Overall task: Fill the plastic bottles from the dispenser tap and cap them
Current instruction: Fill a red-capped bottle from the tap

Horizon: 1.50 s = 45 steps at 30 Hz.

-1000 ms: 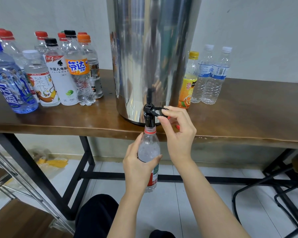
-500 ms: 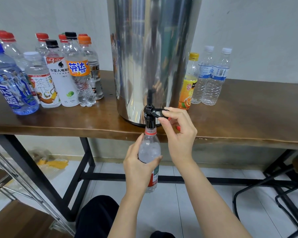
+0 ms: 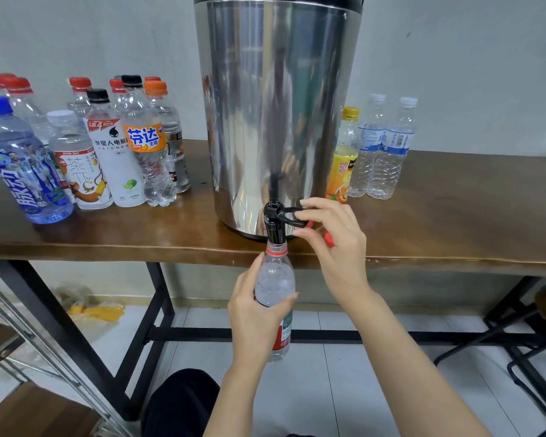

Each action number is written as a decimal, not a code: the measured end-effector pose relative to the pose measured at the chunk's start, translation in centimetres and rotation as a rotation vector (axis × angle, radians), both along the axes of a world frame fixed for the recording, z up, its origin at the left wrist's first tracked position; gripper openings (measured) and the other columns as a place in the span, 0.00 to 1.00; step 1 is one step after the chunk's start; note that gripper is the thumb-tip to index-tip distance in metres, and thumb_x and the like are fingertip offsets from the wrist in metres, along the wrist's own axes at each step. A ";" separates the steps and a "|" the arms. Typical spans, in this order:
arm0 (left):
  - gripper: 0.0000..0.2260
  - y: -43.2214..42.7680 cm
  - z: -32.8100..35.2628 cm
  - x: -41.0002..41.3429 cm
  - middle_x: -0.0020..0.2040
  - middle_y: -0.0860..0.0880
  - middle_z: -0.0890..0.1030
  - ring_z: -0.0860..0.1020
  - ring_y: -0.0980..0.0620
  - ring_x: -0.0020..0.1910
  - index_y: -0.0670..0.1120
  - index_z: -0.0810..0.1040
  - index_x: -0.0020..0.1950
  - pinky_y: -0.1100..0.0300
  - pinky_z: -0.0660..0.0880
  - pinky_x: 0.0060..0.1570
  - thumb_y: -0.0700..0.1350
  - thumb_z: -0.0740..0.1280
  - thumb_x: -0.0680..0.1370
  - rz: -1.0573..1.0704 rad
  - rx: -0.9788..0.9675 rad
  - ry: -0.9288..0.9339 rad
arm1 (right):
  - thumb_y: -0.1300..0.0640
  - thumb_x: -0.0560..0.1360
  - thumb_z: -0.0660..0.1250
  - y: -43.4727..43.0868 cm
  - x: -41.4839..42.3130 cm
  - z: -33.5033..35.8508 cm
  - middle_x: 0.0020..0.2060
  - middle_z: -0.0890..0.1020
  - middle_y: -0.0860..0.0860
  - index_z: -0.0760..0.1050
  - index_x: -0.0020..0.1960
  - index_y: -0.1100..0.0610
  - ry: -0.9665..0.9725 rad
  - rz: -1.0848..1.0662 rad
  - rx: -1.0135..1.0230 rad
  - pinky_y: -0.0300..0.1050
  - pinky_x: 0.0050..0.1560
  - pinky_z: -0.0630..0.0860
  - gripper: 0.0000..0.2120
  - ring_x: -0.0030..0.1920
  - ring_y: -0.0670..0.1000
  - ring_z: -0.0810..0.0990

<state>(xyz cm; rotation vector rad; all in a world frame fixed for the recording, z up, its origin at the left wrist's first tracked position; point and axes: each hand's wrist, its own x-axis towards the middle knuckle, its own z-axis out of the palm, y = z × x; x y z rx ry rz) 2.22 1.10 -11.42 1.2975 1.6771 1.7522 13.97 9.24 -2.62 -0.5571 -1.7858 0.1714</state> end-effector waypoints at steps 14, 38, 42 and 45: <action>0.37 0.0 0.1 -0.2 0.60 0.62 0.75 0.74 0.68 0.60 0.59 0.70 0.71 0.66 0.73 0.58 0.42 0.81 0.66 -0.020 -0.018 -0.004 | 0.53 0.76 0.68 -0.2 -2.3 5.8 0.37 0.81 0.43 0.83 0.44 0.56 -0.249 -0.066 0.213 0.36 0.43 0.69 0.08 0.44 0.48 0.70; 0.36 -0.9 -0.2 -0.7 0.58 0.63 0.75 0.73 0.71 0.58 0.61 0.71 0.69 0.72 0.70 0.52 0.45 0.81 0.66 -0.060 -0.096 0.010 | 0.47 0.80 0.65 4.6 3.3 0.6 0.58 0.73 0.56 0.74 0.68 0.54 -0.875 -0.454 -0.646 0.53 0.58 0.73 0.19 0.61 0.59 0.71; 0.36 -1.8 -0.5 -1.0 0.59 0.61 0.77 0.75 0.66 0.59 0.58 0.72 0.70 0.63 0.74 0.57 0.43 0.82 0.66 -0.061 -0.106 0.014 | 0.54 0.79 0.67 4.1 3.8 0.5 0.56 0.74 0.55 0.76 0.65 0.57 -0.771 -0.378 -0.629 0.49 0.59 0.72 0.16 0.59 0.58 0.74; 0.36 -2.5 -0.3 -1.3 0.58 0.61 0.77 0.74 0.69 0.58 0.59 0.73 0.69 0.64 0.74 0.56 0.42 0.82 0.65 -0.050 -0.085 0.018 | 0.60 0.77 0.71 2.3 3.8 1.9 0.50 0.74 0.48 0.78 0.62 0.56 -0.474 -0.215 -0.563 0.29 0.51 0.67 0.14 0.50 0.51 0.73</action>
